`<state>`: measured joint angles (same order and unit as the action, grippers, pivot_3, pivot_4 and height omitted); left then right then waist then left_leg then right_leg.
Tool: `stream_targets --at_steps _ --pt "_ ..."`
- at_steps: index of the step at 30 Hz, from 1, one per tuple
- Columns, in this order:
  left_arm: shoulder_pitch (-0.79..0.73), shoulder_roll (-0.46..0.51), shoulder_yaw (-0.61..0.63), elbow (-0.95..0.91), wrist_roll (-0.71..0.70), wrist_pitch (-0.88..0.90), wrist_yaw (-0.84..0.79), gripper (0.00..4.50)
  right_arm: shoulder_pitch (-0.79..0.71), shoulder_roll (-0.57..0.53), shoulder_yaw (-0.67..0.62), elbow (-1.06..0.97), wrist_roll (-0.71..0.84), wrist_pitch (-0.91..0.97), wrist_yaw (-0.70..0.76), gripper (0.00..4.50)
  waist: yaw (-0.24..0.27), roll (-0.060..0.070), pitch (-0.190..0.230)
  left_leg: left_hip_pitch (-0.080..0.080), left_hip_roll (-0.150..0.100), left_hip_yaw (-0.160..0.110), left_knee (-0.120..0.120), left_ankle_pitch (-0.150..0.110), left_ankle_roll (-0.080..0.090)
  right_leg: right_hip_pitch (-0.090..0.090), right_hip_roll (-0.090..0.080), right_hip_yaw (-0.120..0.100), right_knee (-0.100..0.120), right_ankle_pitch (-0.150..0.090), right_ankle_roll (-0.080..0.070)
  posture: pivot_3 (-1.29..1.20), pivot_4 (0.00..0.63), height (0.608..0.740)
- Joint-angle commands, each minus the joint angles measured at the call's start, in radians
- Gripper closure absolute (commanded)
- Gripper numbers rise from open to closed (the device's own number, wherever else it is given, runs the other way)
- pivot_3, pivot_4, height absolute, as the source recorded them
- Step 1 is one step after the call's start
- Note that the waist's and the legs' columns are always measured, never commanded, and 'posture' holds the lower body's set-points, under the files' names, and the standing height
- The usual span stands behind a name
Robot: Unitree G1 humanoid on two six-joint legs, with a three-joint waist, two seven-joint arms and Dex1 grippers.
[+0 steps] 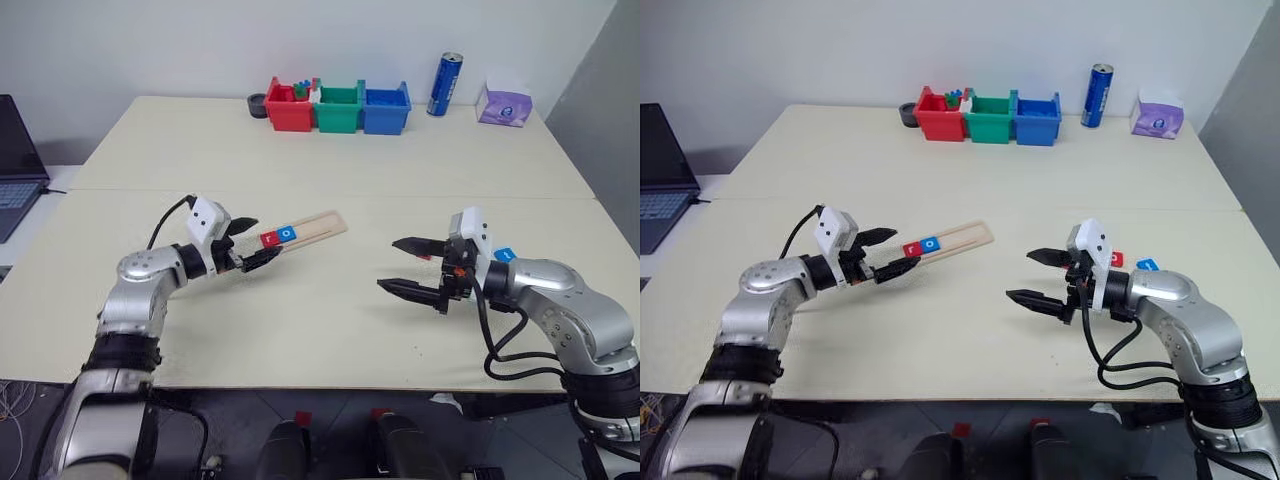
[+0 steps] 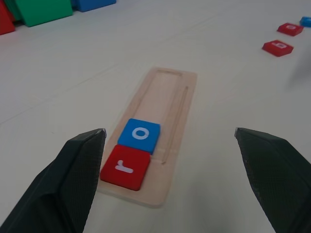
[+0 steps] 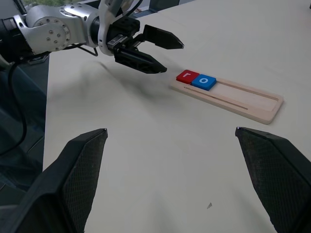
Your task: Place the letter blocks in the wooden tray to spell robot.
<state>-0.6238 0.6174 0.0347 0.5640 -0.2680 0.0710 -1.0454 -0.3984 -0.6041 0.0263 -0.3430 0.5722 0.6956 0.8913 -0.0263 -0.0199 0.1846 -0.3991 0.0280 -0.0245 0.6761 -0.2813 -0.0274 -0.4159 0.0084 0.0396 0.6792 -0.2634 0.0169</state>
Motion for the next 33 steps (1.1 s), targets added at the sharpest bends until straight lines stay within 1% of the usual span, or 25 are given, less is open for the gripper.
stream_targets --at_steps 1,7,9,13,19,29,33 --pt "-0.098 0.000 -0.021 0.155 0.051 -0.111 -0.063 0.00 -0.003 -0.001 -0.009 -0.011 -0.002 -0.017 -0.010 0.02 0.000 0.000 0.000 0.000 0.000 0.000 0.000 0.000 0.000 0.000 0.000 0.000 0.000 0.000 0.000 0.00 0.150 0.740" --pt "-0.266 -0.012 -0.045 0.442 0.126 -0.221 -0.143 0.00 0.022 -0.010 -0.034 -0.053 0.027 0.015 -0.037 0.02 -0.001 0.000 0.000 -0.003 0.000 0.000 0.000 0.000 0.000 -0.004 0.000 0.000 0.001 0.000 0.000 0.00 0.150 0.740" --pt "-0.319 -0.019 -0.049 0.528 0.148 -0.227 -0.162 0.00 0.027 -0.014 -0.042 -0.070 0.036 0.029 -0.045 0.02 -0.001 0.000 0.000 -0.003 0.000 0.001 0.000 0.000 0.000 -0.004 0.000 0.000 0.001 0.000 0.000 0.00 0.150 0.740" --pt "-0.378 -0.031 -0.060 0.638 0.202 -0.245 -0.171 0.00 0.037 -0.023 -0.062 -0.100 0.059 0.060 -0.065 0.02 -0.003 0.000 0.000 -0.003 0.000 0.000 0.000 0.000 0.000 -0.004 0.000 0.000 0.002 0.000 0.000 0.00 0.150 0.740" --pt "-0.416 -0.055 -0.079 0.715 0.278 -0.260 -0.144 0.00 0.059 -0.043 -0.100 -0.154 0.106 0.119 -0.105 0.02 -0.003 0.000 0.000 -0.003 0.000 0.000 0.000 0.000 0.000 -0.004 0.001 0.000 0.002 0.000 0.000 0.00 0.150 0.740" --pt "-0.450 -0.077 -0.058 0.725 0.305 -0.297 -0.133 0.00 0.093 -0.074 -0.142 -0.221 0.178 0.188 -0.149 0.02 -0.002 0.000 0.000 -0.003 0.000 0.000 0.000 0.000 0.000 -0.004 0.000 0.000 0.002 0.000 0.000 0.00 0.150 0.740" --pt "-0.460 -0.079 -0.050 0.726 0.311 -0.308 -0.127 0.00 0.080 -0.081 -0.147 -0.229 0.204 0.215 -0.163 0.02 -0.002 -0.001 0.000 -0.003 0.000 0.000 0.000 0.000 0.000 -0.004 0.000 0.000 0.003 0.000 0.000 0.00 0.150 0.740"
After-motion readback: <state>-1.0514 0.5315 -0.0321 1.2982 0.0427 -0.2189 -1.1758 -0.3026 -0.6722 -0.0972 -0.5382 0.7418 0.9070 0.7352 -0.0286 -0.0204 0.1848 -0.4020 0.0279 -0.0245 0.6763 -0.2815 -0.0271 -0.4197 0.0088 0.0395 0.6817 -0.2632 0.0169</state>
